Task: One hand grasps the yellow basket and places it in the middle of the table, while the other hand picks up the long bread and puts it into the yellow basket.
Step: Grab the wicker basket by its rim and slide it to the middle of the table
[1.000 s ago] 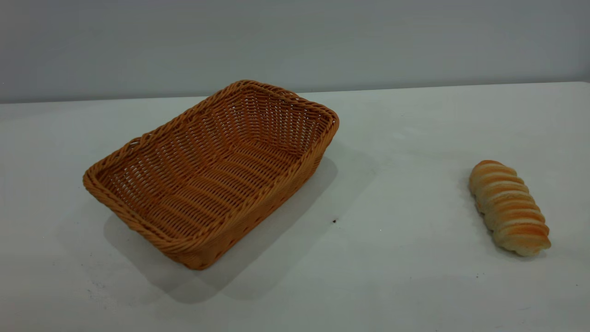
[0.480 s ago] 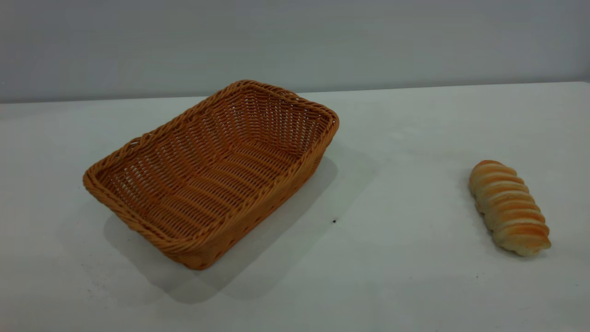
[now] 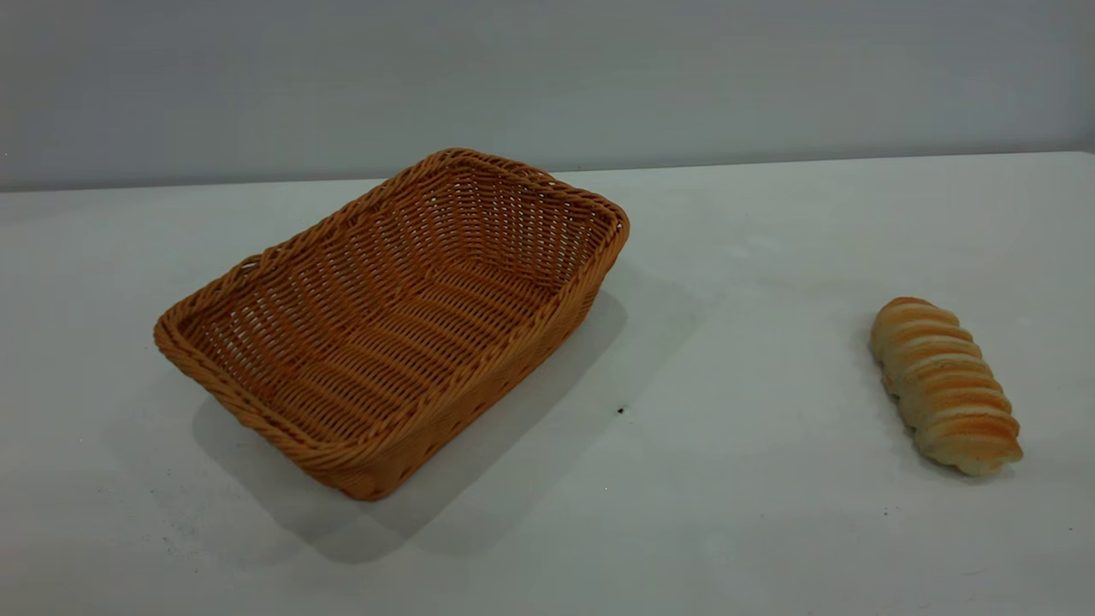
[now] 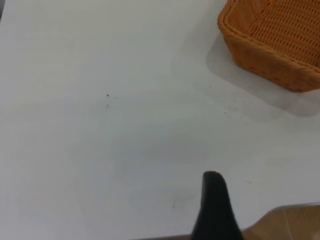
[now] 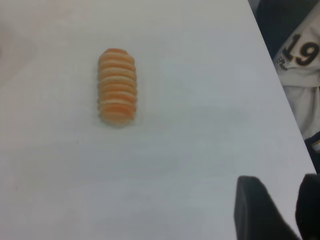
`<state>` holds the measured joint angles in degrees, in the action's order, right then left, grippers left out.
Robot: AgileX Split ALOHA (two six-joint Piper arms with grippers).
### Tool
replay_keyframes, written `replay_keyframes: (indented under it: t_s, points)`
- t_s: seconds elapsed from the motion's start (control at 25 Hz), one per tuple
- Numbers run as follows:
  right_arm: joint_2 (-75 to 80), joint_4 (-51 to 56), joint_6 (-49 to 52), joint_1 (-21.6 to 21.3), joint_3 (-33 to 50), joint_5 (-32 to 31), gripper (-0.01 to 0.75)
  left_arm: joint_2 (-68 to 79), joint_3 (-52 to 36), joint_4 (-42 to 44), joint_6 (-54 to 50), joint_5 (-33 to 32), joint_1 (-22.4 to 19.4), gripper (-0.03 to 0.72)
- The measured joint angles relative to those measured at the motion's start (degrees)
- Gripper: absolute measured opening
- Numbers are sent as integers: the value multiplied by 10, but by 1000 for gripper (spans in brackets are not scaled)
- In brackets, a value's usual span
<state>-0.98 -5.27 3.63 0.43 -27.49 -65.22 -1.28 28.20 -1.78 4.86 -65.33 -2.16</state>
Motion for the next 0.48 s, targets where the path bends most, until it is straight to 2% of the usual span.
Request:
replay_keyframes:
  t_s: [0.48]
  points:
    - [0,0,0,0,0,0,241,0,0,-3,-1,0,0,584]
